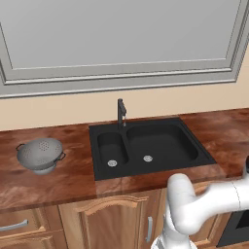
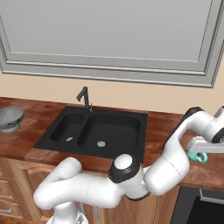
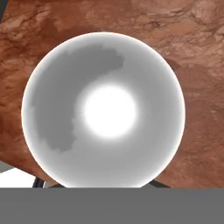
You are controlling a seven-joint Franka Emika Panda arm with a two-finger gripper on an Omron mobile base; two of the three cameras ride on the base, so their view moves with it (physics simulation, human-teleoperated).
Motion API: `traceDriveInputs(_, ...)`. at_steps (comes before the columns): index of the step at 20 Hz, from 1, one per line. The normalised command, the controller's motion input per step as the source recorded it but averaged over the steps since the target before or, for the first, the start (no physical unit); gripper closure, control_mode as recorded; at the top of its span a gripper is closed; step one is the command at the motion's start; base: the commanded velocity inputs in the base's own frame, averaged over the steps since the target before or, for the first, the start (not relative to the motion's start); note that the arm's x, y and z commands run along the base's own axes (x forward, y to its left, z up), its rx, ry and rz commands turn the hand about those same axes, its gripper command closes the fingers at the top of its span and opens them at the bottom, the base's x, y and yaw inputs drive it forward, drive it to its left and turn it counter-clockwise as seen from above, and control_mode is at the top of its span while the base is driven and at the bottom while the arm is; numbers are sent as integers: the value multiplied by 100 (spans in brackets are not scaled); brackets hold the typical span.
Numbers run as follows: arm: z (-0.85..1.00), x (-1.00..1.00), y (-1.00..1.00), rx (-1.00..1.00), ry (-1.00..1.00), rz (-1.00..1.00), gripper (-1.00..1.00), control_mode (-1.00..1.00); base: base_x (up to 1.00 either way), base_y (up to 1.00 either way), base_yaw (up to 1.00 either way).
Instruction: Place the colander in the left basin and the mug in the right basin of the sink.
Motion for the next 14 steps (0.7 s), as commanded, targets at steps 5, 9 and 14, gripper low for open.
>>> traceDriveInputs(5,26,-35,44,-6,-7,-1,100,-100,0,0,0)
traceDriveInputs(9,16,-35,51,-9,-8,-2,100,-100,0,0,0)
traceDriveInputs(14,16,-29,57,-11,-13,-3,100,-100,0,0,0)
